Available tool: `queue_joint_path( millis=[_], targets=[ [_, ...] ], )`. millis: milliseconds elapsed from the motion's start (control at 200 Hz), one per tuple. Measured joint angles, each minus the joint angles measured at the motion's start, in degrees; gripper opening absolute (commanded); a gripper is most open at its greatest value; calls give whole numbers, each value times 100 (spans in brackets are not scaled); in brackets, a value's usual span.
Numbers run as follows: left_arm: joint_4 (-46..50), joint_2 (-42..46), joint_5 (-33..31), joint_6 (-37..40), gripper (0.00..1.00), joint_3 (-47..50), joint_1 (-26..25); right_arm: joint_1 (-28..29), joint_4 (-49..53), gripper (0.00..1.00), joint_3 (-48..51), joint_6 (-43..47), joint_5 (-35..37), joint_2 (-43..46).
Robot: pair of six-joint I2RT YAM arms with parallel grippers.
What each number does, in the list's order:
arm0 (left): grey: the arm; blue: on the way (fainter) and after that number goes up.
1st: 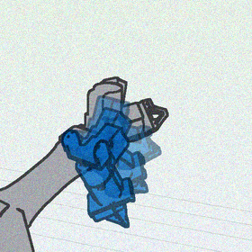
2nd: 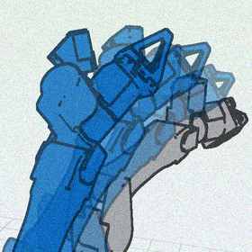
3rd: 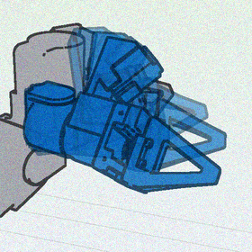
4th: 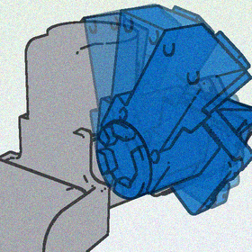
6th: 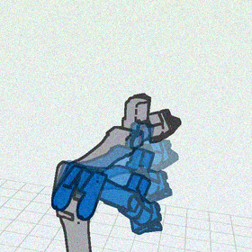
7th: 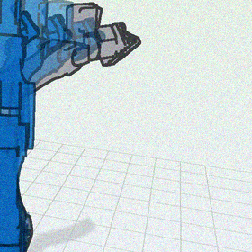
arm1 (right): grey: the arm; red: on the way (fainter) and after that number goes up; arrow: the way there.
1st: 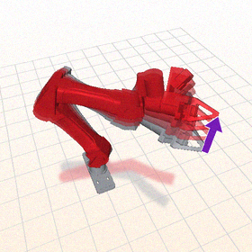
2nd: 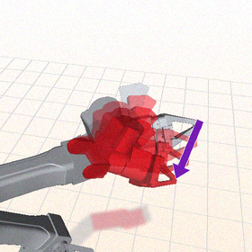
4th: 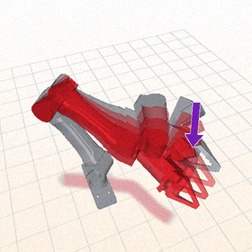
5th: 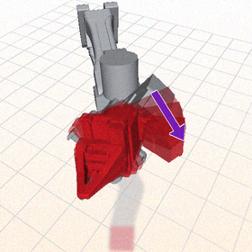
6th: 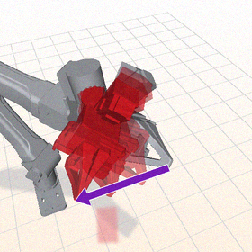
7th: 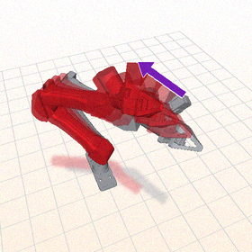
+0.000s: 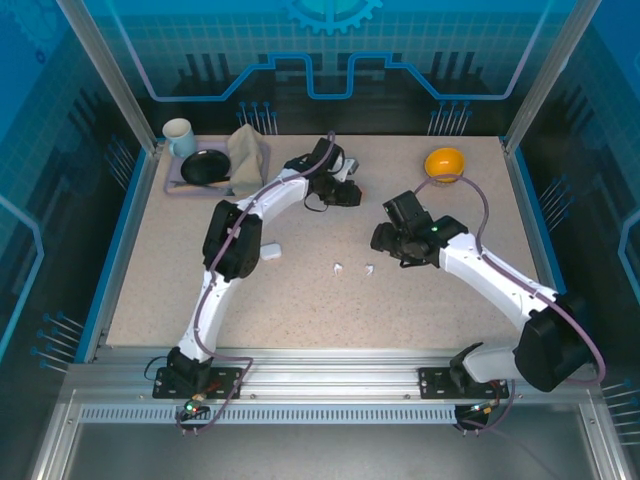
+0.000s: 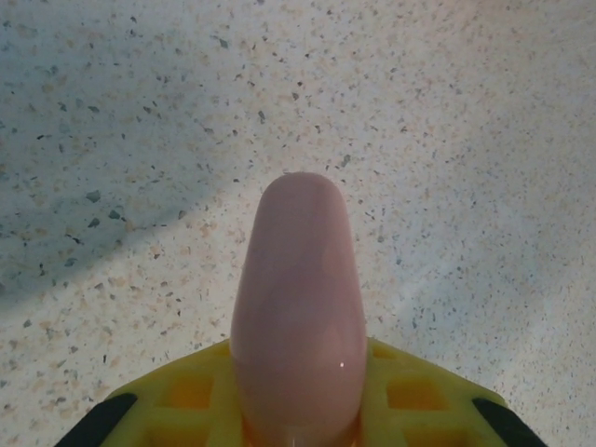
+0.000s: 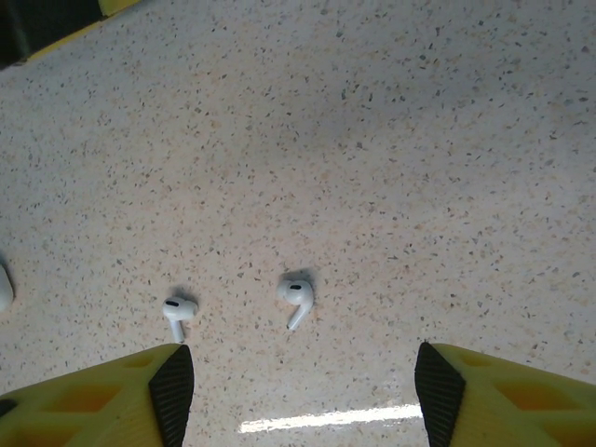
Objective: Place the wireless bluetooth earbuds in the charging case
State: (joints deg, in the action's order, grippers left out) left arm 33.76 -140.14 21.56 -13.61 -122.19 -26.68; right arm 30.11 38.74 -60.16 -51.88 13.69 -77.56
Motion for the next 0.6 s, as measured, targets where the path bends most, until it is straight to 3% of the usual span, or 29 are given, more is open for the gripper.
queue_joint_path(
  millis=[180, 445, 600],
  targets=[
    [704, -433, 42, -7, 23, -409, 149, -92, -9, 67, -181, -63, 0, -114],
    [1172, -531, 33, 22, 55, -527, 352, -146, -26, 72, -249, -109, -2, -199],
    [1244, -516, 11, 13, 64, -527, 398, -173, -24, 79, -446, -168, 24, -323]
  ],
)
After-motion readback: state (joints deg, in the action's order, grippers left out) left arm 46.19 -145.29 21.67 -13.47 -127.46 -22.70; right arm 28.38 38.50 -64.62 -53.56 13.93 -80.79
